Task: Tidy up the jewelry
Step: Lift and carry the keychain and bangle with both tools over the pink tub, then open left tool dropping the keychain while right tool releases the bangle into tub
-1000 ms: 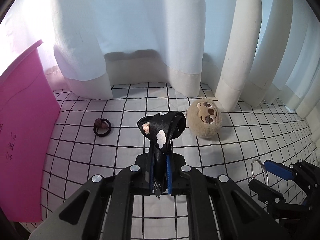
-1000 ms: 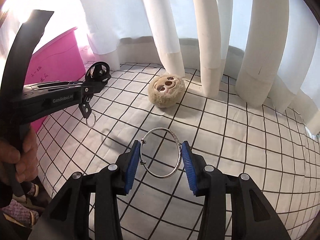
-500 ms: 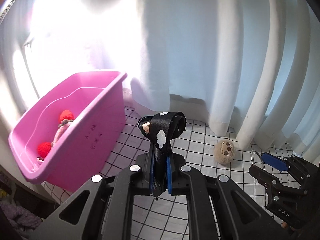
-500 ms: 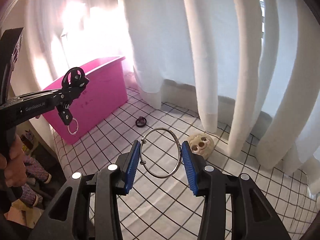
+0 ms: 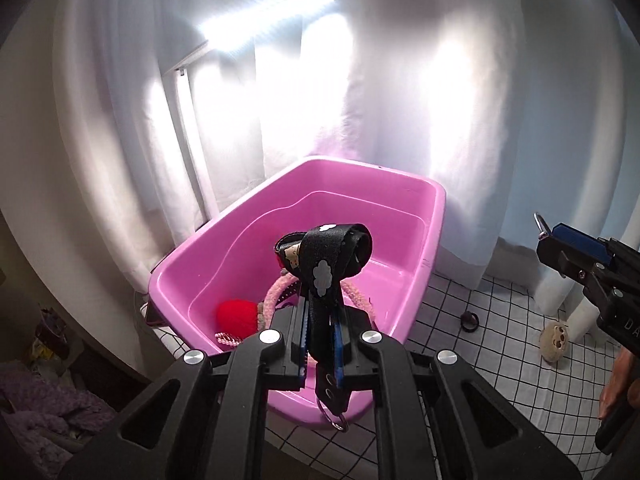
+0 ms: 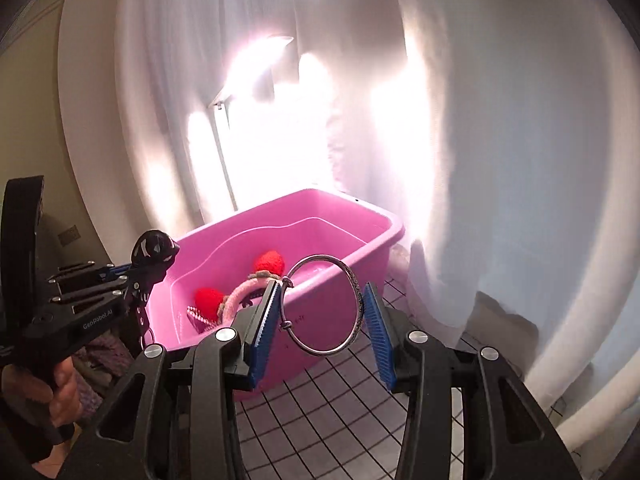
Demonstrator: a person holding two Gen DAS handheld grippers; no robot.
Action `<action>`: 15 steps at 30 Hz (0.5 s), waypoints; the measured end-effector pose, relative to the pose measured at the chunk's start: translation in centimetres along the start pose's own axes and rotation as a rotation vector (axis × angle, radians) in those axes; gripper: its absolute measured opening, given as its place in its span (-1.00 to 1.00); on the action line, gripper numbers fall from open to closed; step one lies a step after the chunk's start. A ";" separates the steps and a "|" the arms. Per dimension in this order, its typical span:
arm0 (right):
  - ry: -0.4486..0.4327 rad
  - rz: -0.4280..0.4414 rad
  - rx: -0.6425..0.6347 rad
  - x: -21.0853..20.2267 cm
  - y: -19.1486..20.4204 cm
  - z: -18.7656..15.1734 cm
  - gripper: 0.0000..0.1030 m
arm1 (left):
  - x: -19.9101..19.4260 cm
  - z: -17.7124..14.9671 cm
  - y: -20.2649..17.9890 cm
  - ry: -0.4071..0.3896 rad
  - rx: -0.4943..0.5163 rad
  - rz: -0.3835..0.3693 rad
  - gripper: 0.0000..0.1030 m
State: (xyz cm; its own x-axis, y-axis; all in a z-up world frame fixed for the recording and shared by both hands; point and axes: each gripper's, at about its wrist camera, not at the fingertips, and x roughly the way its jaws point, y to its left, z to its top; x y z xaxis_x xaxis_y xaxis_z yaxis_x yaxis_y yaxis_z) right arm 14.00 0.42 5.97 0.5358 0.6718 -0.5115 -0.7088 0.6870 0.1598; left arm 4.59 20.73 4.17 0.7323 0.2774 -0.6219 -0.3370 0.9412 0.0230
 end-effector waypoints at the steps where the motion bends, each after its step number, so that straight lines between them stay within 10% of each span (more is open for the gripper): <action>1: 0.004 0.010 -0.003 1.2 0.7 0.9 -0.20 | 0.4 0.5 1.2 0.004 -0.007 -0.001 -0.81; 15: 0.249 0.011 0.033 17.2 5.0 6.0 -0.20 | 11.2 3.4 8.5 0.196 -0.023 -0.104 -0.81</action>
State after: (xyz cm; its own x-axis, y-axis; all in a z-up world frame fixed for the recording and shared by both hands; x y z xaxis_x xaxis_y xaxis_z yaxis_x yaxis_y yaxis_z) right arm 22.46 17.07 3.01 0.3956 0.5935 -0.7009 -0.6968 0.6911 0.1920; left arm 11.93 32.48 0.05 0.6360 0.1341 -0.7600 -0.2808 0.9575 -0.0661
